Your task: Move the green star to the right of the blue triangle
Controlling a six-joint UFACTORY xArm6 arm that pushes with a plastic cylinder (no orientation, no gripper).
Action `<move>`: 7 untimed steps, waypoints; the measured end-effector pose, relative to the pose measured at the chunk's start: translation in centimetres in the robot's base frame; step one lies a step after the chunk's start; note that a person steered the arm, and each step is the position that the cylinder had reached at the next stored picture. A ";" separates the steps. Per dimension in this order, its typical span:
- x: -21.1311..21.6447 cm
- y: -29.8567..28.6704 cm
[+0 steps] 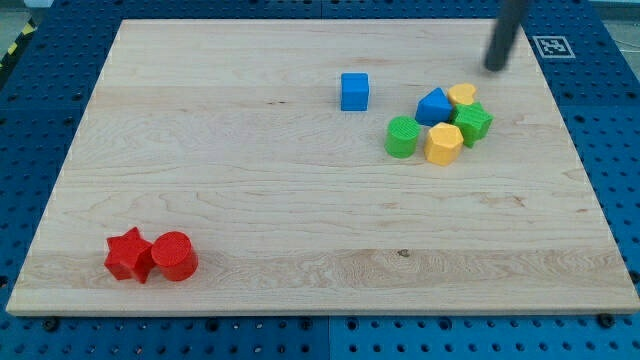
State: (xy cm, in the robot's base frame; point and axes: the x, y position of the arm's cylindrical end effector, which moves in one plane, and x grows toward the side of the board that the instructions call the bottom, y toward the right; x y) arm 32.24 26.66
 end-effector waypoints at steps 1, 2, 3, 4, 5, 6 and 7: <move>8.0 3.0; 10.8 2.4; 10.7 -0.6; 10.0 -5.3; 9.1 -10.2; 7.9 -13.6; 7.5 -11.0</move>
State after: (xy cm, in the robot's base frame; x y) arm 39.74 15.62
